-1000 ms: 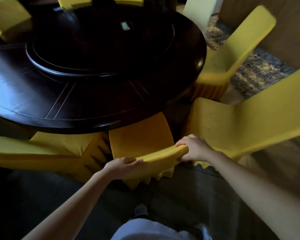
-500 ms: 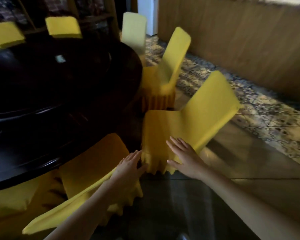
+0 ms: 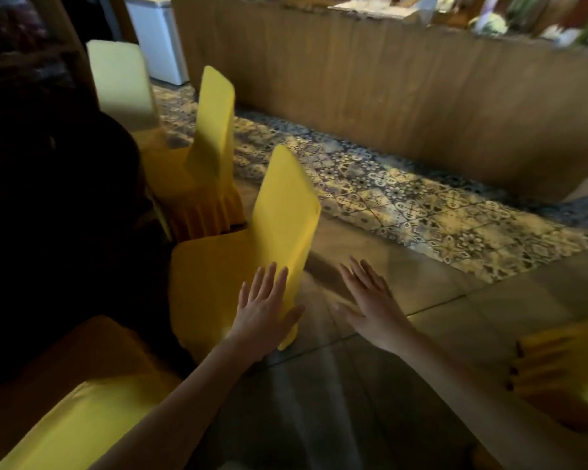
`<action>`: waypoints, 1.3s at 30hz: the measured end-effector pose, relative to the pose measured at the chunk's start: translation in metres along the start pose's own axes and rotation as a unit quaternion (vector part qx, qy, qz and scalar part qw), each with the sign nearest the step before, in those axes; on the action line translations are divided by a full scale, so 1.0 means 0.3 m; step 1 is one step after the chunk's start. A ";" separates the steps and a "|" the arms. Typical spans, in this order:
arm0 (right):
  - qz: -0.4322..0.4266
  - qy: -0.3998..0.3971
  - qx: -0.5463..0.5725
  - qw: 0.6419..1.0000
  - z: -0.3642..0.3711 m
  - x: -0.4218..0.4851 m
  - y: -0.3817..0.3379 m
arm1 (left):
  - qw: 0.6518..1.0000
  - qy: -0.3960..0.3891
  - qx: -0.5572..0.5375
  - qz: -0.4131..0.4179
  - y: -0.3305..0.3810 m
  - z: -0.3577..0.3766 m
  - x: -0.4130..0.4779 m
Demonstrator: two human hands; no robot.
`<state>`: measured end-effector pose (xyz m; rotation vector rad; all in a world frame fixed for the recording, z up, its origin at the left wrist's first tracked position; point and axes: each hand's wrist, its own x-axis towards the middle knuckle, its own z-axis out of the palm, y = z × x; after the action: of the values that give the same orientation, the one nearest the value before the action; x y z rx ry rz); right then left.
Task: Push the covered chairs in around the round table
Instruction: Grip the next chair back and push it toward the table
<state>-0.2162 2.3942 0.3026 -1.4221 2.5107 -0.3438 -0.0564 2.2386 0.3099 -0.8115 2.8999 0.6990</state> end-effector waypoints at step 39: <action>-0.046 -0.078 -0.018 0.996 -0.211 1.151 0.552 | 0.998 0.001 -0.061 -0.025 0.018 -0.126 1.257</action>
<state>-0.5425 2.1850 0.2797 -1.5192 2.3433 -0.1959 -0.3811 2.0448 0.2836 -0.8927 2.8510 0.8772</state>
